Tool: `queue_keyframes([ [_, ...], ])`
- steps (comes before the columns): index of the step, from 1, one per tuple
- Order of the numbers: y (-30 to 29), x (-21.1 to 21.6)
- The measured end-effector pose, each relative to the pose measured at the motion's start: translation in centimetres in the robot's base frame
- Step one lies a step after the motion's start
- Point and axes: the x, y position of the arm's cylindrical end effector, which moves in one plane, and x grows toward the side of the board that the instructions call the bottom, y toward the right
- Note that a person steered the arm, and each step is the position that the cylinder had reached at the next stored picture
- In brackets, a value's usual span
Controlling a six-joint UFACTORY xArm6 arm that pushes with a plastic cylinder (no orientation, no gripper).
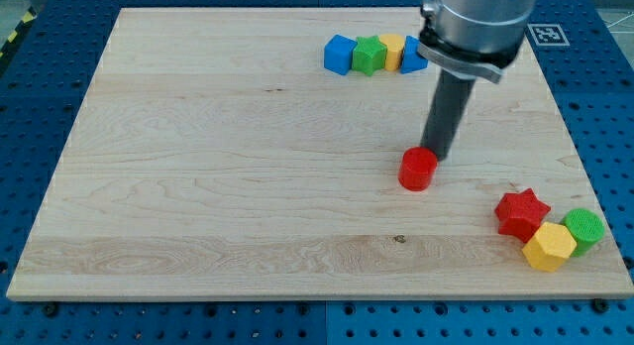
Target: Slide red circle towards red star
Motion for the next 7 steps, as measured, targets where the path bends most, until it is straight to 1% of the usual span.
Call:
queue_keyframes([
  [1, 1.1, 1.8],
  [2, 0.4, -2.4],
  [3, -1.6, -8.1],
  [4, -5.5, -8.8],
  [5, -8.3, -4.9],
  [6, -8.8, 0.2],
  [7, -7.7, 4.1],
])
